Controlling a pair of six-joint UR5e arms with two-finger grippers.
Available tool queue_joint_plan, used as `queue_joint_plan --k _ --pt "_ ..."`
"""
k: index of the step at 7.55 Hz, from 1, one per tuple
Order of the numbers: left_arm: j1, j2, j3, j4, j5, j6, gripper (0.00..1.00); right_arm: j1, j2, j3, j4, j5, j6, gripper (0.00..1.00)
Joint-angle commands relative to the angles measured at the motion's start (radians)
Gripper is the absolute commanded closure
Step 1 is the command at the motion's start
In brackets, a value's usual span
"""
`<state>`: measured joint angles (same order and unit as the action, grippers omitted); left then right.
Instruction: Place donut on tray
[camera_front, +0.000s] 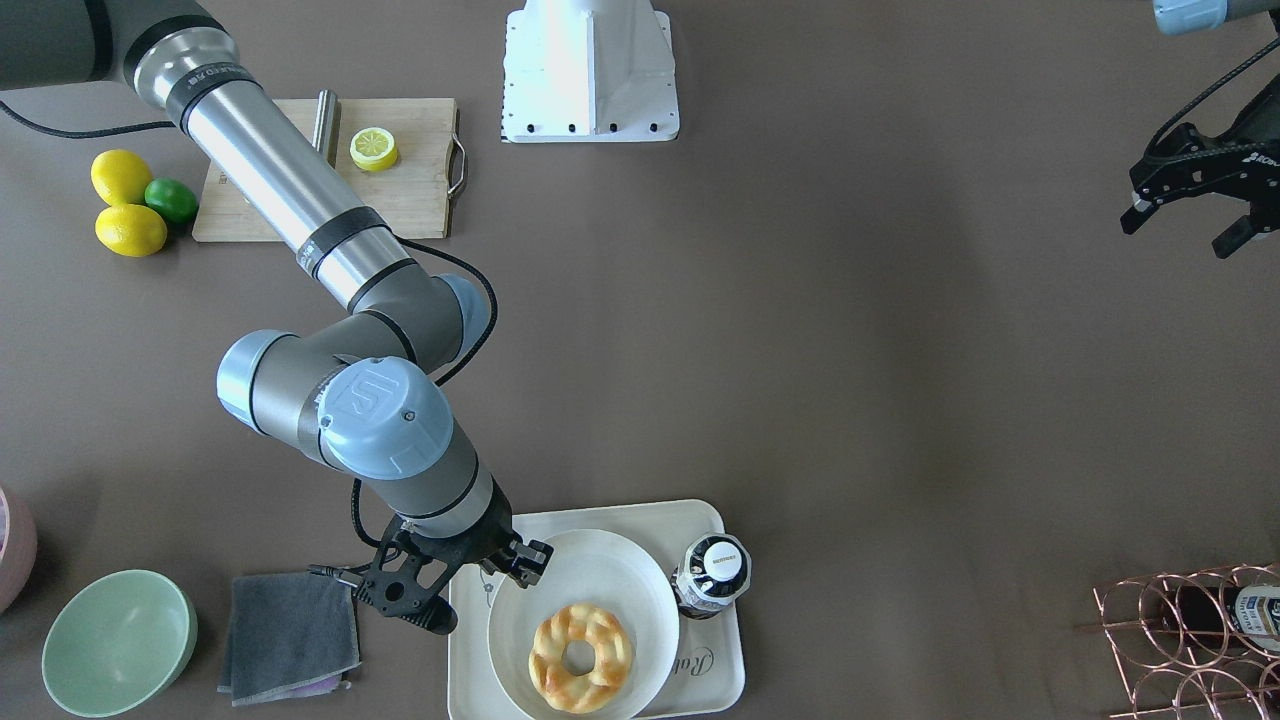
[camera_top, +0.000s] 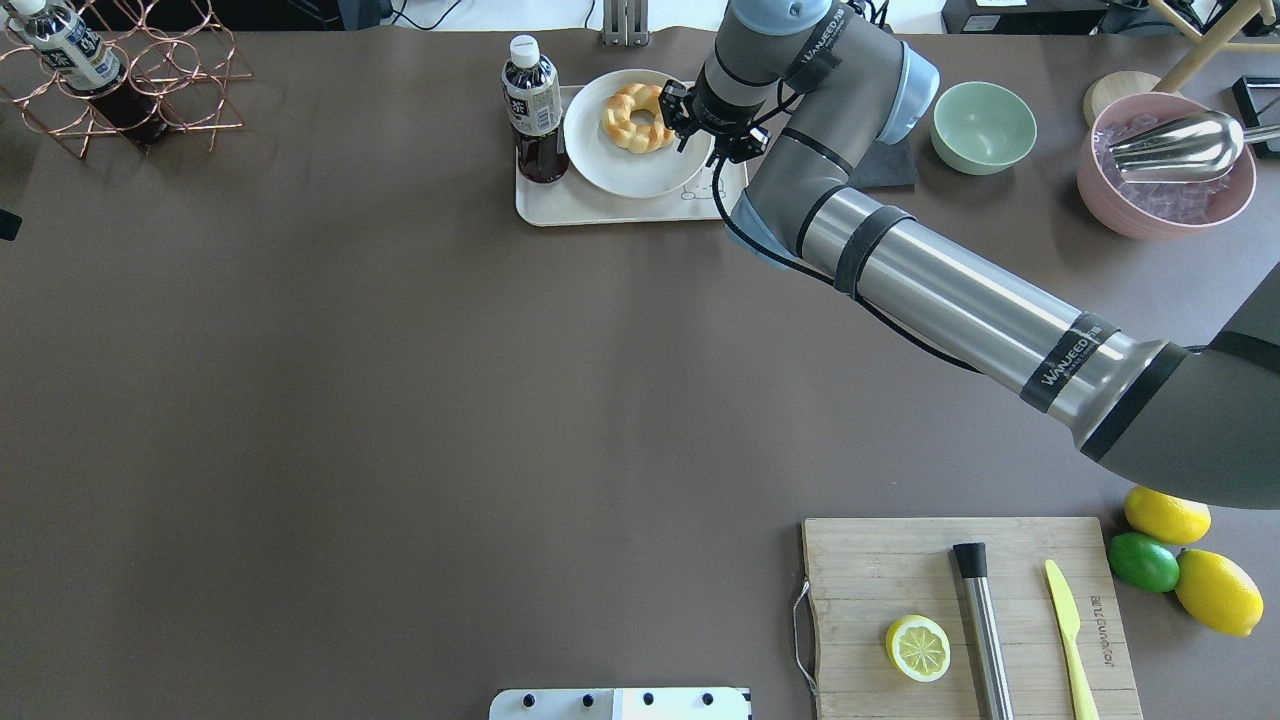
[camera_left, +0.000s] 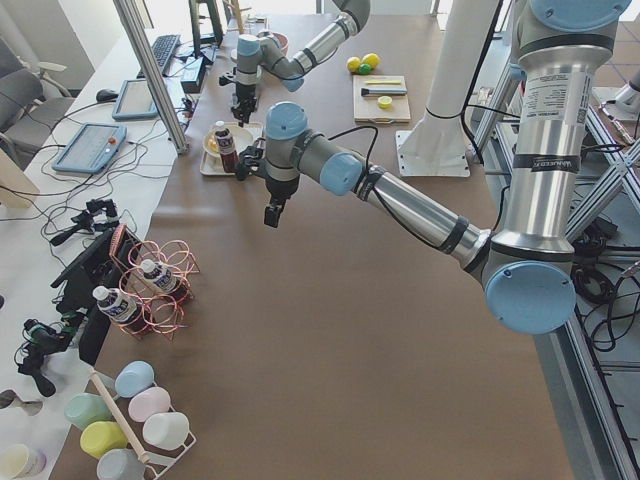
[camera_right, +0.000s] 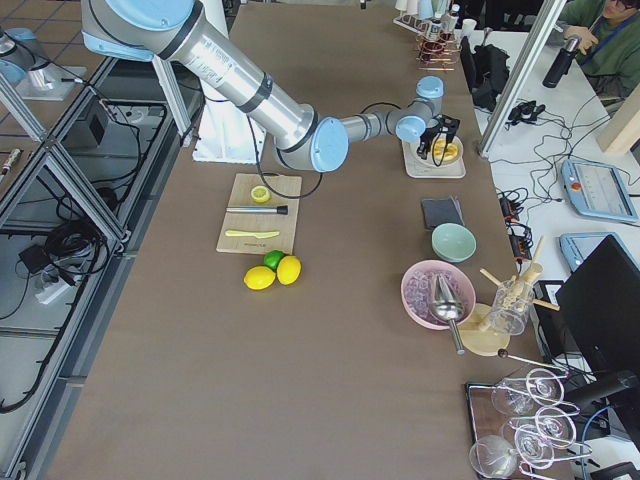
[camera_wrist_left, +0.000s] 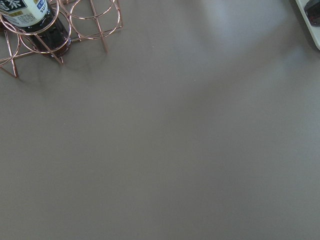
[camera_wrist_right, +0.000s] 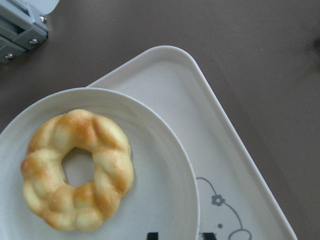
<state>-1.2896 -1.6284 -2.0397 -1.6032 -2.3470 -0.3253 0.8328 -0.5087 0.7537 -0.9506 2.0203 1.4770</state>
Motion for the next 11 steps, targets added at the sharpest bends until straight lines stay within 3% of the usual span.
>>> queue_joint_plan --k 1,2,5,7,9,11 --pt "-0.013 0.001 0.015 0.0 0.0 0.0 0.02 0.043 -0.068 0.096 -0.013 0.024 -0.073 0.0" --pt "-0.023 0.001 0.027 0.002 0.0 0.0 0.02 0.072 -0.121 0.181 -0.07 0.053 -0.14 0.0" --pt "-0.155 0.002 0.165 0.003 0.003 0.173 0.02 0.204 -0.362 0.528 -0.401 0.127 -0.505 0.0" --pt "-0.238 0.022 0.239 0.003 0.005 0.253 0.02 0.332 -0.593 0.698 -0.477 0.129 -0.839 0.0" --pt "-0.273 0.024 0.282 0.003 0.005 0.342 0.02 0.486 -0.79 0.765 -0.478 0.135 -1.105 0.0" --pt "-0.309 0.036 0.338 0.003 0.002 0.449 0.02 0.63 -0.922 0.754 -0.505 0.179 -1.368 0.0"
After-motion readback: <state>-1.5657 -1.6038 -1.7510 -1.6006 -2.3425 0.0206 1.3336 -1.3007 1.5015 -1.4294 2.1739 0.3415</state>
